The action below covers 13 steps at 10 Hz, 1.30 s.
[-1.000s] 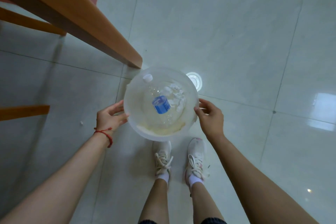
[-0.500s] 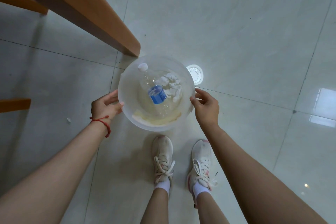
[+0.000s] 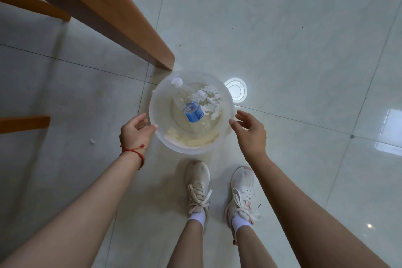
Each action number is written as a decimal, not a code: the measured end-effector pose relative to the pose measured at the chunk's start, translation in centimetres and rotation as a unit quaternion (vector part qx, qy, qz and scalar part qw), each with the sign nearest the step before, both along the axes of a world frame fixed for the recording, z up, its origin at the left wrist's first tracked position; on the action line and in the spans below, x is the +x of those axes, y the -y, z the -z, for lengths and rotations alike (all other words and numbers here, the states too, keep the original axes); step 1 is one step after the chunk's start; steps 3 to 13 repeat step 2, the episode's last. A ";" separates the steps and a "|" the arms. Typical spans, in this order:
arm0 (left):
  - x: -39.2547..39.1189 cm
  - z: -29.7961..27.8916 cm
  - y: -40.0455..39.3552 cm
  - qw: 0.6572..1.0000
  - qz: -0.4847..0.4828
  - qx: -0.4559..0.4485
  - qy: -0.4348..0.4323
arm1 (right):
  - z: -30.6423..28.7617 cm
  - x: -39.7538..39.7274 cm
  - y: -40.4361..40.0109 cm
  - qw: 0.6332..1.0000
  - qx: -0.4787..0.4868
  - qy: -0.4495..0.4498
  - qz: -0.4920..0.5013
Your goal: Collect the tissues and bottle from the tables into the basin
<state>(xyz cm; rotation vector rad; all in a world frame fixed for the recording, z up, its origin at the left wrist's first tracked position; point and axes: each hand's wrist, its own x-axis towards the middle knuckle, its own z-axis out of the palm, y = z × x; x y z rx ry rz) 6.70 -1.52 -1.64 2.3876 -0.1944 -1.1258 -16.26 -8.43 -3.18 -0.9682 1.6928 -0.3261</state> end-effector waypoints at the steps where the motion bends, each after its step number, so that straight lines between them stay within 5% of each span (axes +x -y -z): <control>1: -1.9 -3.1 0.0 0.998 0.062 -0.014 0.027 | -3.0 -0.2 0.2 1.000 -0.008 -0.002 -0.024; 2: -3.5 -6.6 0.1 0.994 0.106 0.004 0.021 | -6.9 -0.7 0.4 0.999 -0.002 -0.009 -0.051; 13: -3.5 -6.6 0.1 0.994 0.106 0.004 0.021 | -6.9 -0.7 0.4 0.999 -0.002 -0.009 -0.051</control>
